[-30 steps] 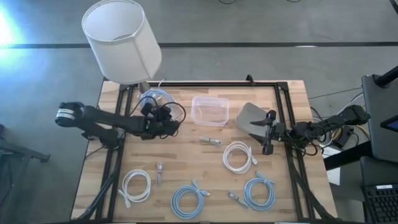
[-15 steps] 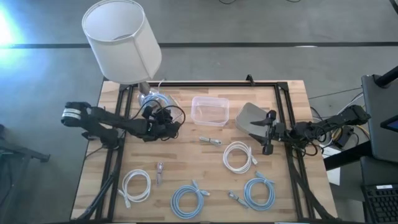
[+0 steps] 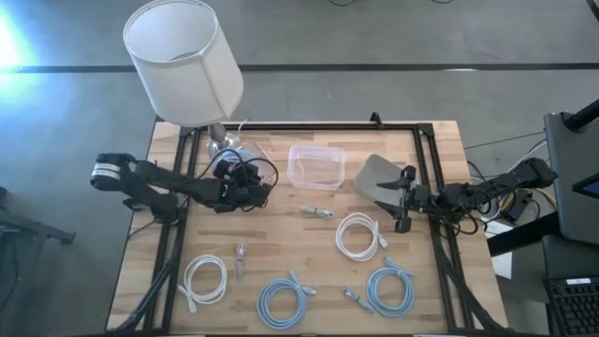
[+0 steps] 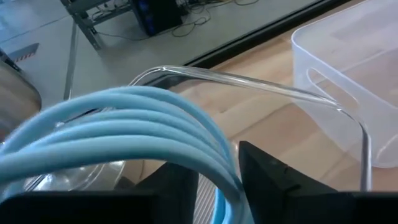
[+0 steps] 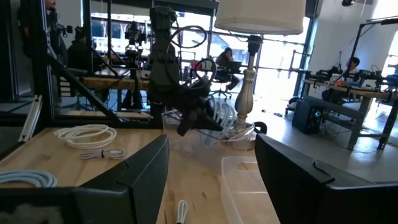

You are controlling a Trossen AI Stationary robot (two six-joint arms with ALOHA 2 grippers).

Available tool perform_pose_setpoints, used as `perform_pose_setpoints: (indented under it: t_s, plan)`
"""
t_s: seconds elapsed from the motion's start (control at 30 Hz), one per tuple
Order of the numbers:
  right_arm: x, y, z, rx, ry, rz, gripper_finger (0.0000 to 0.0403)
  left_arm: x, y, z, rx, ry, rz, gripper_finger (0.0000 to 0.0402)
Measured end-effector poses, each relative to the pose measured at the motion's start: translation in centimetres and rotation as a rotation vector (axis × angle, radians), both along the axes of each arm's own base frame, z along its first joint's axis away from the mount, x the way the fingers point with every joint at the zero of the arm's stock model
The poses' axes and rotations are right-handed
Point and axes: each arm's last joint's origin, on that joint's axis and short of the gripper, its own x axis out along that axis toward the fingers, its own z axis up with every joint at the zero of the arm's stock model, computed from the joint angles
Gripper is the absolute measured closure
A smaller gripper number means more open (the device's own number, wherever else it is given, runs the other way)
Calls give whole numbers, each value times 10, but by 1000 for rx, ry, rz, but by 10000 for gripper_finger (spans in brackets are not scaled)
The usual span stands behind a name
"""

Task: Pick & Place USB Port
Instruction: Put the top blue HDMI cable into the left transparent bin, then put the left blue HDMI cable into the left transparent bin

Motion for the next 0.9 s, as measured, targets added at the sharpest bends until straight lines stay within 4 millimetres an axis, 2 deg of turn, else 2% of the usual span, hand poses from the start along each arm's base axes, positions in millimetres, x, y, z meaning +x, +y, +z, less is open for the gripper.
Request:
perform_pose_setpoints:
  t_s: [0.23, 0.6, 0.77, 0.9]
  plan:
    - [0, 0, 0, 0, 0, 0, 168, -1, 1, 2, 5, -4, 7, 255]
    - [0, 0, 0, 0, 0, 0, 168, -4, 2, 7, 13, -1, -6, 243]
    - [0, 0, 0, 0, 0, 0, 168, -6, 2, 17, 27, -12, -20, 245]
    - [0, 0, 0, 0, 0, 0, 168, -7, 2, 33, 50, -32, -42, 245]
